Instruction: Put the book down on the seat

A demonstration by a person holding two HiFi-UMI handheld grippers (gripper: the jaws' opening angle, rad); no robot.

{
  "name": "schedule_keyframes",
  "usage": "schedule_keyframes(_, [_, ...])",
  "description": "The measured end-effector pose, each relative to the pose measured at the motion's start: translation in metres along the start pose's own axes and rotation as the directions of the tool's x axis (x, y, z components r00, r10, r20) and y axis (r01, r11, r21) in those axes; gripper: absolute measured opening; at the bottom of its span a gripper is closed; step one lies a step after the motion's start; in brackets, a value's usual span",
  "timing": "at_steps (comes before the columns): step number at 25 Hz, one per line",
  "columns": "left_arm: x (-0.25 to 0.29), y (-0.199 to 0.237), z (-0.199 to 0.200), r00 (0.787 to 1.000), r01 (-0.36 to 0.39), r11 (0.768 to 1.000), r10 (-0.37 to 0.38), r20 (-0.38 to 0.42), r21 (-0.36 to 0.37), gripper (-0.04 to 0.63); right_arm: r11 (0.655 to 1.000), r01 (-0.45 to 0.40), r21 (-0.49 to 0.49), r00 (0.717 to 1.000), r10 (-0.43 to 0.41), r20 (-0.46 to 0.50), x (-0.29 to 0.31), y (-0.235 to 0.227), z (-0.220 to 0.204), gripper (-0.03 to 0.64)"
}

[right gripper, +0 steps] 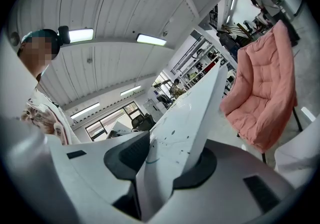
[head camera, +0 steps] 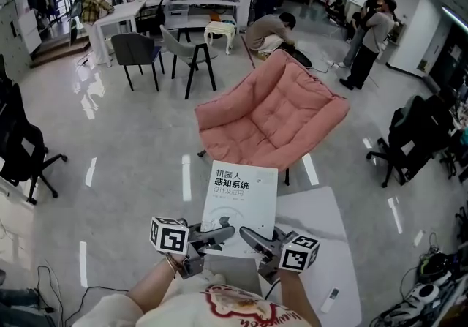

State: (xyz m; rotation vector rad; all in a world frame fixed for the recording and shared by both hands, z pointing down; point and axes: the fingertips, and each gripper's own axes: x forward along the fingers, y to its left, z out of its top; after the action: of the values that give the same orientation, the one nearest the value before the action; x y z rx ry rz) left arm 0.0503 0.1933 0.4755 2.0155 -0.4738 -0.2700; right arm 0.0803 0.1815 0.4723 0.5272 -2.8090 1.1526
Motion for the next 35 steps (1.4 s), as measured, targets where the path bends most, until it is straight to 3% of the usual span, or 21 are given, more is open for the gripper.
schedule_keyframes(6, [0.005, 0.01, 0.01, 1.0, -0.008, 1.0, 0.008, 0.007, -0.018, 0.067, 1.0, -0.005, 0.006, 1.0, 0.005, -0.012, 0.007, -0.012, 0.007, 0.14])
schedule_keyframes(15, [0.025, 0.055, 0.066, 1.0, 0.011, 1.0, -0.011, -0.015, -0.011, 0.067, 1.0, 0.02, 0.009, 1.0, -0.02, 0.009, 0.042, -0.064, 0.046, 0.14])
schedule_keyframes(29, [0.076, 0.16, 0.261, 0.995, 0.053, 0.998, -0.05, -0.092, 0.03, 0.067, 0.998, 0.07, 0.001, 0.993, -0.069, 0.091, 0.153, -0.193, 0.192, 0.14])
schedule_keyframes(35, [0.094, 0.196, 0.318, 0.99, 0.065, 0.998, -0.062, -0.126, 0.018, 0.067, 0.995, 0.098, 0.013, 0.989, -0.099, 0.112, 0.186, -0.237, 0.233, 0.14])
